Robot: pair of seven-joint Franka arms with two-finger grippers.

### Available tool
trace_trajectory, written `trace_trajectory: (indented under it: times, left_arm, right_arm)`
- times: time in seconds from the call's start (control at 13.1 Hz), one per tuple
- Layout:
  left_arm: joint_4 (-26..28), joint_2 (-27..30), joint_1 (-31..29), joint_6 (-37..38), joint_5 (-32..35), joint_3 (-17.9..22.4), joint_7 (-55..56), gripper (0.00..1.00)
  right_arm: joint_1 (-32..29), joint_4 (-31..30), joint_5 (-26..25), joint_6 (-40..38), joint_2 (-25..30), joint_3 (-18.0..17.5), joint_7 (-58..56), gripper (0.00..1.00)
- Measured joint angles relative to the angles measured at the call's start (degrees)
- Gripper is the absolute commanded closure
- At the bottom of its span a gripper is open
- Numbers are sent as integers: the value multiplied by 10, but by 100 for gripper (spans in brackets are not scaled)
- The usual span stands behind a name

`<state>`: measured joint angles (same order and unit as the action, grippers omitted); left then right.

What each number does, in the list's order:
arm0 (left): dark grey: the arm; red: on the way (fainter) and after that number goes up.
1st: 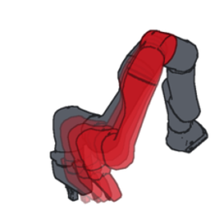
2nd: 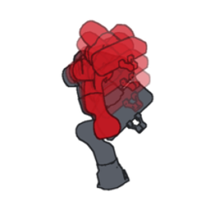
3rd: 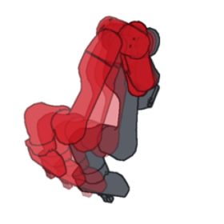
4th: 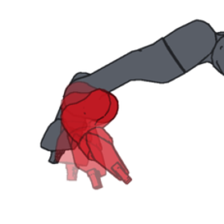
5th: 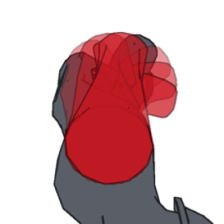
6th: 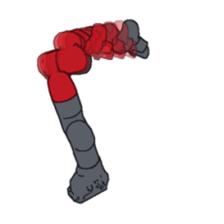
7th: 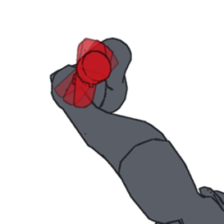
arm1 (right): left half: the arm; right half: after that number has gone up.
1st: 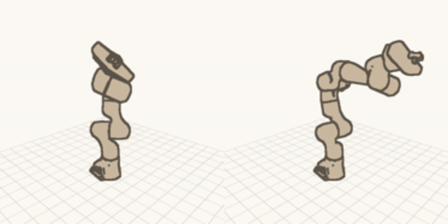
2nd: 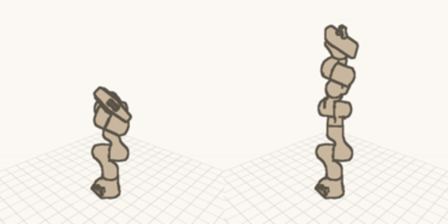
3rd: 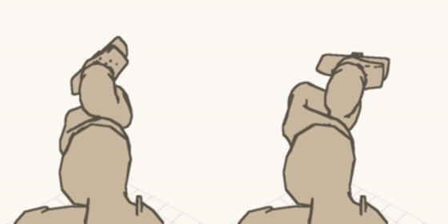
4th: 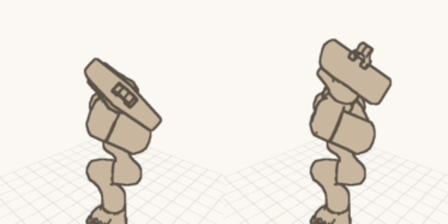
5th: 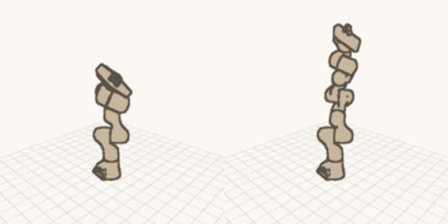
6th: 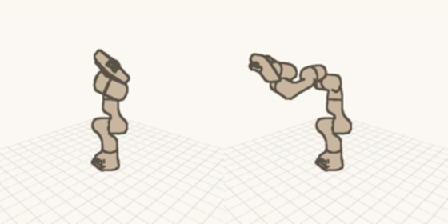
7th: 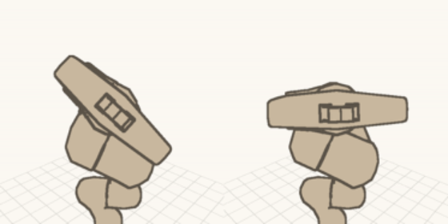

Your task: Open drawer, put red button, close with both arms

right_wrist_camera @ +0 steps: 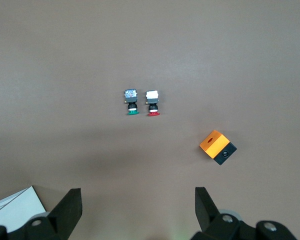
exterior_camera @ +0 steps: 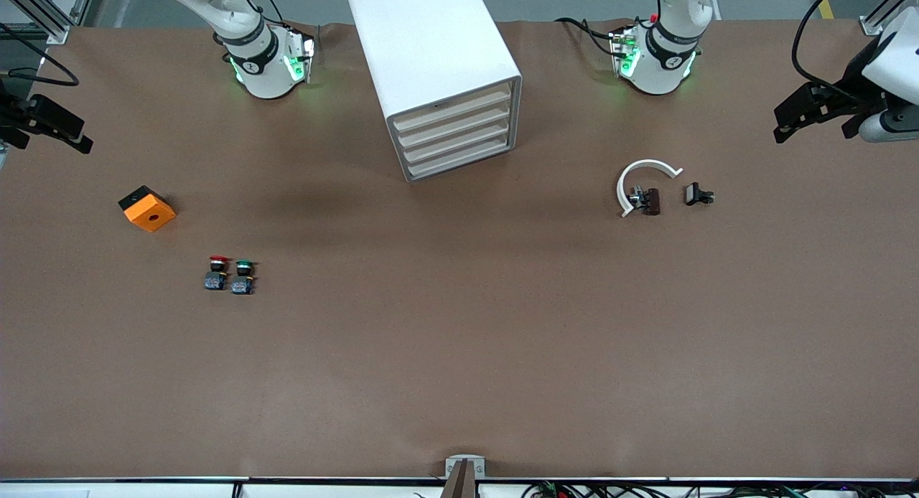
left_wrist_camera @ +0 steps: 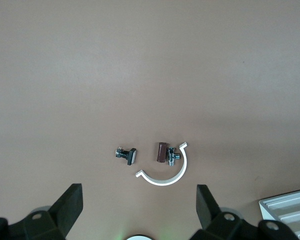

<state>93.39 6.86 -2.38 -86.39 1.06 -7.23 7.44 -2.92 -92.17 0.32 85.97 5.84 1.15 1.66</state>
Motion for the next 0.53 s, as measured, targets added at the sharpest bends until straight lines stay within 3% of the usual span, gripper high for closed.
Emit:
trace_trajectory:
  times: [0.53]
  left_arm:
    - [-18,-29,-8,0,0,4,0,0]
  right_arm:
    - [0,1,0,-1,-1,0,0,0]
